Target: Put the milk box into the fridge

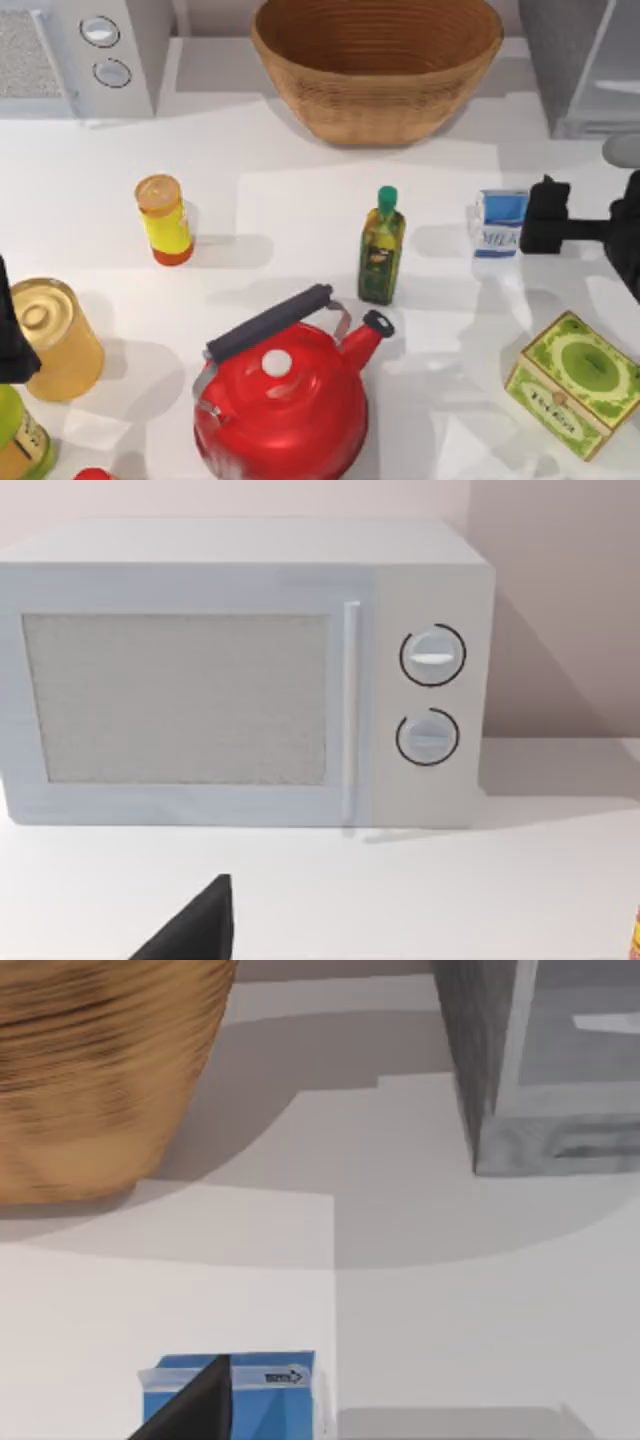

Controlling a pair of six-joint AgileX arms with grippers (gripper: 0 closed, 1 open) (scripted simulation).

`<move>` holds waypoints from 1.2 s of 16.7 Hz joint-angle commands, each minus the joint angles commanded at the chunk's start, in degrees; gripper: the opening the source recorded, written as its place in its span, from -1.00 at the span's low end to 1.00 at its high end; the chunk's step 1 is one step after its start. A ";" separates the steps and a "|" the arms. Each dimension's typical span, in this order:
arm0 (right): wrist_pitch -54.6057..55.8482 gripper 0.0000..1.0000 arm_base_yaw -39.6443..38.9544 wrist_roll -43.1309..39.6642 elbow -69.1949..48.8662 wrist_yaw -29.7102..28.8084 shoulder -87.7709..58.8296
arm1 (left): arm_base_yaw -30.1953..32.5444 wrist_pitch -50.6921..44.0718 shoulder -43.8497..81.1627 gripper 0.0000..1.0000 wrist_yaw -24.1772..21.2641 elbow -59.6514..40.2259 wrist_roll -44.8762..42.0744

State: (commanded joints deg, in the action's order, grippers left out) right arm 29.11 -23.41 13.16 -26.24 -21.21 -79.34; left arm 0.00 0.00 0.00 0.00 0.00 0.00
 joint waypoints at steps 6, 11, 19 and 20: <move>8.40 1.00 -6.75 3.81 -7.50 -6.12 -24.01 | 0.00 0.00 0.00 1.00 0.00 0.00 0.00; 10.07 1.00 -8.13 4.58 -8.95 -7.27 -28.32 | 0.00 0.00 0.00 1.00 0.00 0.00 0.00; 9.69 1.00 -4.55 2.34 -13.11 -4.38 -31.10 | 0.00 0.00 0.00 1.00 0.00 0.00 0.00; 9.85 1.00 -3.79 1.92 -14.50 -3.76 -32.42 | 0.00 0.00 0.00 1.00 0.00 0.00 0.00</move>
State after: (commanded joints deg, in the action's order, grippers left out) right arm 38.96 -27.19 15.07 -40.74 -24.97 -111.76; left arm 0.00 0.00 0.00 0.00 0.00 0.00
